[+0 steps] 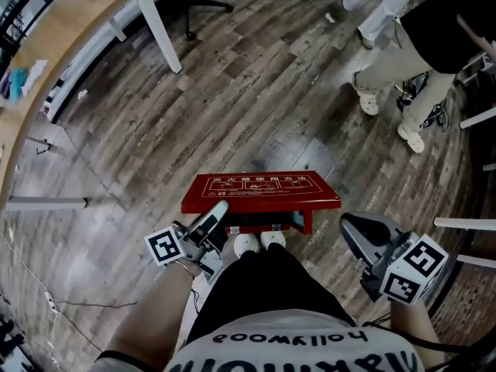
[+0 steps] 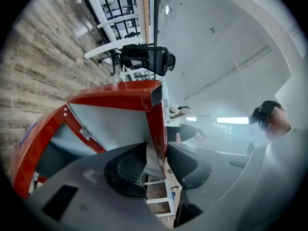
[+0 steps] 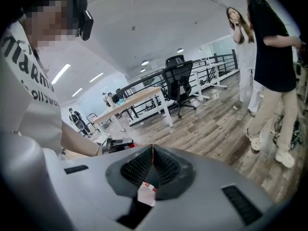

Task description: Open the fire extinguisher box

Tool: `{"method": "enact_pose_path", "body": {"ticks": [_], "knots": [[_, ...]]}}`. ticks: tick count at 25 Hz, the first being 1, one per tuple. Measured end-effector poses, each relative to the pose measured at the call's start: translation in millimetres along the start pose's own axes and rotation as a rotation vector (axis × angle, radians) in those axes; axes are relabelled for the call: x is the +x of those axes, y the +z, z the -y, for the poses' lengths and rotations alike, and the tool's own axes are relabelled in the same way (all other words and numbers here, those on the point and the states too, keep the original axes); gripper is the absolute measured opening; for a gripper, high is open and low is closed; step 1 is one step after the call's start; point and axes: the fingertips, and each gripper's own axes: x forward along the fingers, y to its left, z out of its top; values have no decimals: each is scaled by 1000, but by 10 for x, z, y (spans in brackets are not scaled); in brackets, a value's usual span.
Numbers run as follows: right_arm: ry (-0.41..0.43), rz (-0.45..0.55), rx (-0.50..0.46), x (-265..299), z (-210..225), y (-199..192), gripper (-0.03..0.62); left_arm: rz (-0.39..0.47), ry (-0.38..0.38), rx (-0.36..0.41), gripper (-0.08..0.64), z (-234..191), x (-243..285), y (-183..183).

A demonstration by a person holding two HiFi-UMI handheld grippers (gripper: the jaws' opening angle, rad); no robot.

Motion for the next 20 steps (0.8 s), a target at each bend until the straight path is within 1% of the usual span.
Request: {"method": "enact_pose_path", "body": {"ticks": [4, 8, 17, 20], "knots": [[-17, 27, 8, -46, 27, 70, 9, 54, 7, -62, 131, 47, 156, 147], [-35, 38, 24, -61, 30, 101, 9, 88, 37, -116, 132, 47, 256, 287], [-86, 98, 74, -105, 80, 256, 9, 74, 114, -194, 132, -11, 453, 508], [-100, 117, 72, -101, 67, 313, 9, 70, 144, -215, 132, -42, 491, 555]]}}
